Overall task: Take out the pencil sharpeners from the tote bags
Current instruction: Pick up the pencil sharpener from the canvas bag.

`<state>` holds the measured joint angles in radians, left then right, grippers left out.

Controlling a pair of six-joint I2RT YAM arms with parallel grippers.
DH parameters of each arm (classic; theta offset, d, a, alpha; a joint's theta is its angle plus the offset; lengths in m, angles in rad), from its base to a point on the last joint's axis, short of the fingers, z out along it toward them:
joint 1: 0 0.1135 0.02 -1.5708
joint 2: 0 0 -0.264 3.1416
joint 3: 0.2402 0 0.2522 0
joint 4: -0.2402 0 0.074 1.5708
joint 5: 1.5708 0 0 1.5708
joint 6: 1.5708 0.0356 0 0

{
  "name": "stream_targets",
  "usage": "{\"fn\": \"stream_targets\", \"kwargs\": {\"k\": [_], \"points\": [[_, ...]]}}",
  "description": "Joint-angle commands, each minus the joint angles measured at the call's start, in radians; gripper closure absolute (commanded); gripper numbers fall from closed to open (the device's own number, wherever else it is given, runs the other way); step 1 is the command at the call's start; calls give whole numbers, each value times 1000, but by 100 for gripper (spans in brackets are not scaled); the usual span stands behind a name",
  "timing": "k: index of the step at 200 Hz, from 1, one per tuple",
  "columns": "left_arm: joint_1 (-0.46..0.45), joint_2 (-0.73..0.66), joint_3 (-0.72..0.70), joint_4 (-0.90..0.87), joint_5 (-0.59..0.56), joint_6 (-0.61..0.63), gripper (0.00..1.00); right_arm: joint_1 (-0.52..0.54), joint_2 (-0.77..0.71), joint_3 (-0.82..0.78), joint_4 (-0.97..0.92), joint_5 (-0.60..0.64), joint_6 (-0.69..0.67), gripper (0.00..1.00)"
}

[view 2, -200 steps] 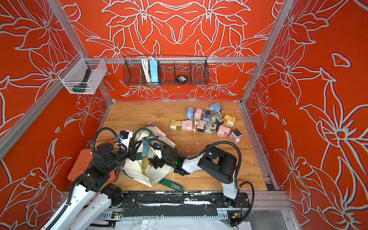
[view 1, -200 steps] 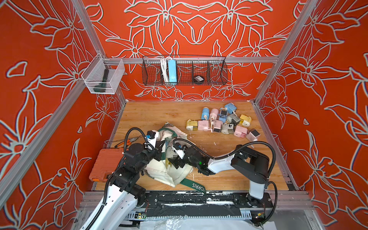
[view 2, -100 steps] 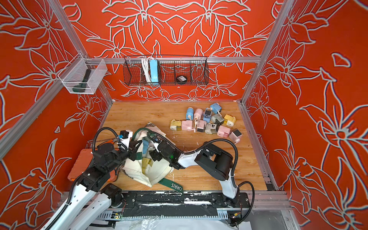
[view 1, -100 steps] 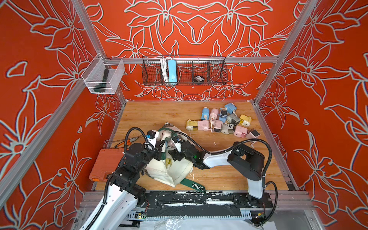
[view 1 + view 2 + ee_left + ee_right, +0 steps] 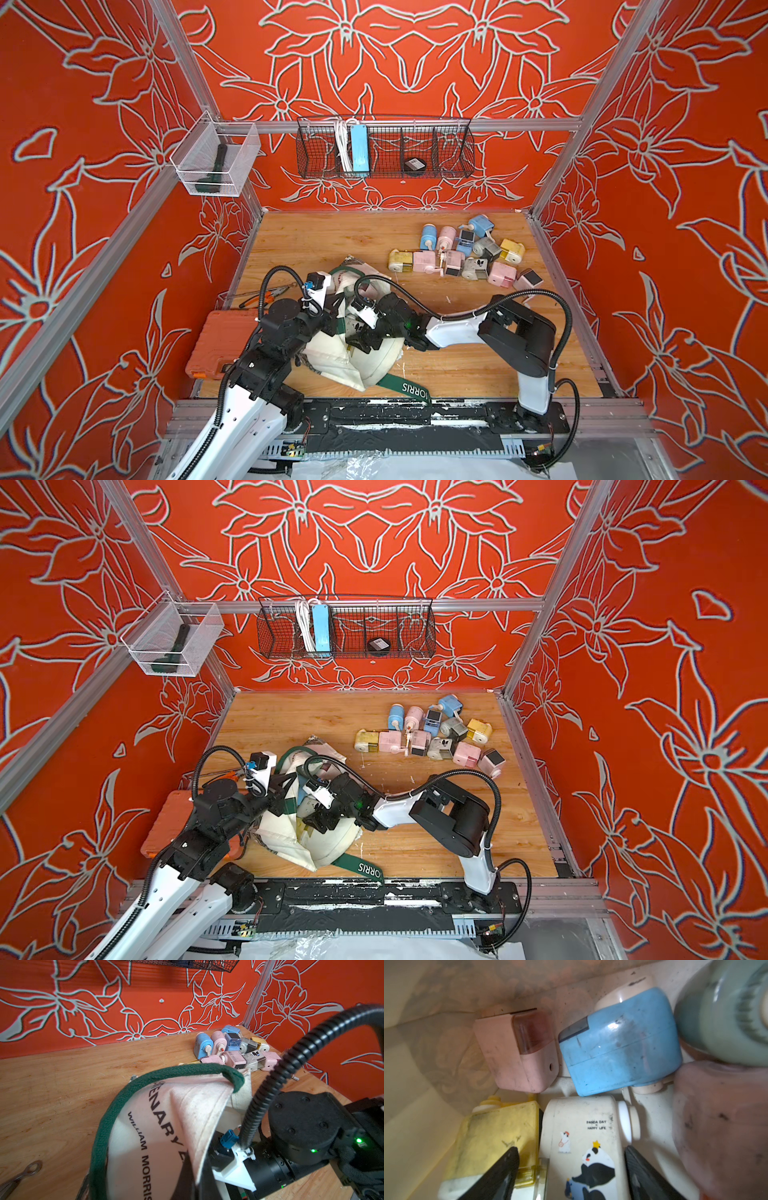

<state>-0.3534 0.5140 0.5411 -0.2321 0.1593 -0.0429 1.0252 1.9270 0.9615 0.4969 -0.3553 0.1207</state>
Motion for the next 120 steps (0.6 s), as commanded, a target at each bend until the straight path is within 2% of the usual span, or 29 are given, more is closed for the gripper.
{"fn": "stream_targets", "kwargs": {"k": [1, 46, 79, 120], "points": [[-4, -12, -7, 20, 0, 0, 100, 16, -26, -36, -78, 2, -48, 22], [-4, -17, -9, 20, -2, 0, 100, 16, -45, -60, -124, 80, -137, 25], [-3, -15, -7, 22, 0, 0, 100, 16, -56, -53, -199, 66, -229, 18], [-4, -16, -9, 20, 0, 0, 100, 15, -51, -56, -191, 64, -282, 19]]}}
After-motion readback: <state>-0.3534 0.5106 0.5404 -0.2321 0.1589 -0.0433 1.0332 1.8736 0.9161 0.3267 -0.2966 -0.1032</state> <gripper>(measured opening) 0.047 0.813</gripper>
